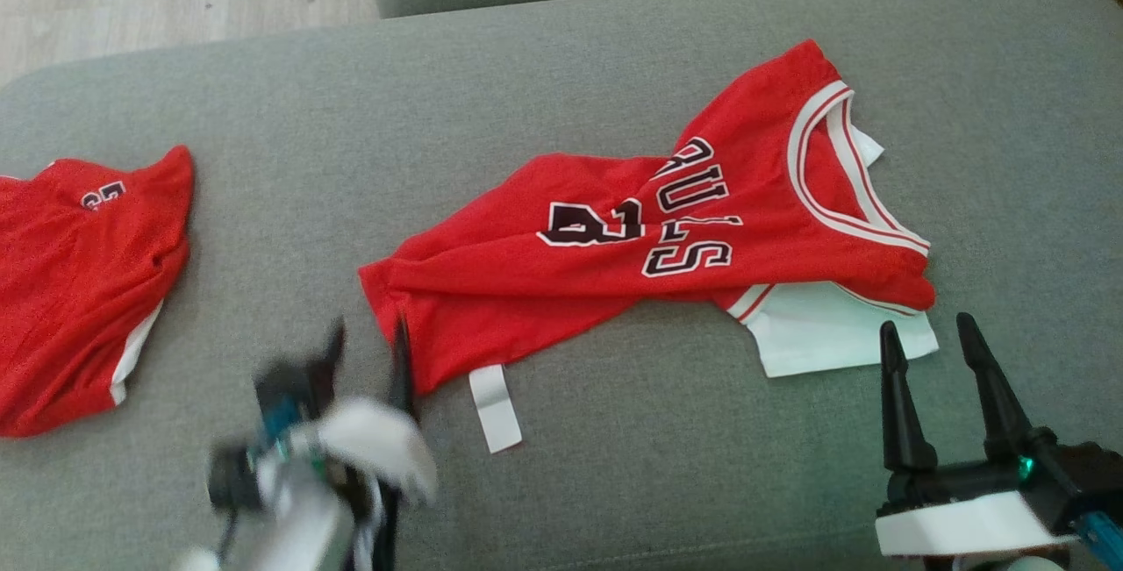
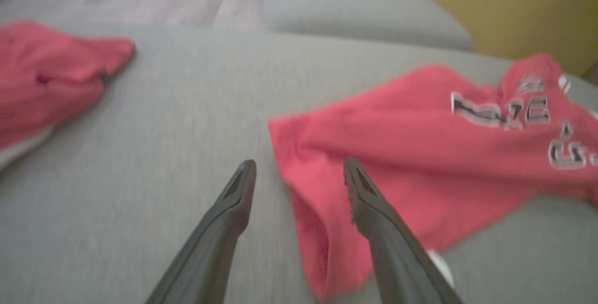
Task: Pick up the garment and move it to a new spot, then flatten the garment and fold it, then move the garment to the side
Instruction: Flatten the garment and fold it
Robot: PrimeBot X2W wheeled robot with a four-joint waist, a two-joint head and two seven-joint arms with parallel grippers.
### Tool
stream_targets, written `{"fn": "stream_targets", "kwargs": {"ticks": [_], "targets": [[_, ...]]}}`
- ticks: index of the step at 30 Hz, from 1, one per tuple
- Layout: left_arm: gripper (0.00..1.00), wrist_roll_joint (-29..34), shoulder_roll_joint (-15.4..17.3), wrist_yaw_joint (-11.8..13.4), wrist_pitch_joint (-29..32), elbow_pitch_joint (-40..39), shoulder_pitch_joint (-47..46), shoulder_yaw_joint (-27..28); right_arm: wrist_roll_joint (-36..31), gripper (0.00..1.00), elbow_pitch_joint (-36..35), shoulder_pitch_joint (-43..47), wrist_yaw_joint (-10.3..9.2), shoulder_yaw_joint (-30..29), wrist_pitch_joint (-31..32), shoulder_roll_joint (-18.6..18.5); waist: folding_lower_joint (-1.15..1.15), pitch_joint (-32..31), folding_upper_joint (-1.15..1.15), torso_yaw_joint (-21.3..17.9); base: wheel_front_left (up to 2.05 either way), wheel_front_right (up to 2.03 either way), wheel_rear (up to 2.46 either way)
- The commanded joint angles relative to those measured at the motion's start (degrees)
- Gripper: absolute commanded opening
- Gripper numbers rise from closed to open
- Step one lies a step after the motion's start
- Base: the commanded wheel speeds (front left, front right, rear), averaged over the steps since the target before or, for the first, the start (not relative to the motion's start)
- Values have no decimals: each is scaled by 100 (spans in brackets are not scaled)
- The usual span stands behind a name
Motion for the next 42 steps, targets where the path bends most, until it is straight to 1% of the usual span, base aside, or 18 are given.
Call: {"fn": "stream_targets", "kwargs": {"ticks": [1, 5, 7, 13, 17, 20, 23, 25, 29, 33, 36, 42], "targets": [[100, -14, 38, -43, -67, -105, 136, 137, -25, 100, -194, -57, 39, 126, -62, -35, 0, -13, 0, 28, 0, 0, 0], [100, -82, -10, -138, 7, 52, 307, 20, -21, 100, -182, -54, 39, 155, -62, -35, 0, -12, 0, 72, 0, 0, 0], [100, -78, -23, -219, 31, 129, 249, -47, -21, 100, -175, -66, 39, 168, -62, -35, 0, -11, 0, 75, 0, 0, 0], [100, -92, -56, -325, 40, 358, 48, -106, -38, 100, -153, -98, 39, 195, -62, -35, 0, 0, 0, 30, 0, 0, 0], [100, 59, -18, -283, -19, 392, 0, -130, -36, 100, -136, -56, 39, 163, -62, -35, 0, -71, 0, -20, 0, 0, 0], [100, 240, 33, -169, -59, 159, 117, -37, -27, 100, -163, 26, 39, 84, -62, -35, 0, -169, 0, 5, 0, 0, 0], [100, 537, 41, -75, -65, -475, 376, 175, -13, 100, -187, 107, 39, -50, -62, -35, 0, -278, 0, 97, 0, 0, 0], [100, 771, 37, -88, -66, -908, 615, 285, -18, 100, -179, 161, 39, -128, -62, -35, 0, -368, 0, 185, 0, 0, 0], [100, 1133, -2, -215, -67, -1462, 1107, 520, -49, 100, -108, 265, 39, -245, -62, -35, 0, -562, 0, 377, 0, 0, 0], [100, 1464, -60, -329, -68, -1825, 1456, 790, -75, 100, 3, 319, 39, -357, -62, -35, 0, -684, 0, 541, 0, 0, 0], [100, 1656, -105, -409, -68, -2002, 1655, 1004, -88, 100, 94, 353, 39, -443, -62, -35, 0, -759, 0, 638, 0, 0, 0], [100, 1903, -184, -538, -68, -2103, 1928, 1339, -46, 100, 254, 408, 39, -539, -62, -35, 0, -841, 0, 742, 0, 0, 0]]}}
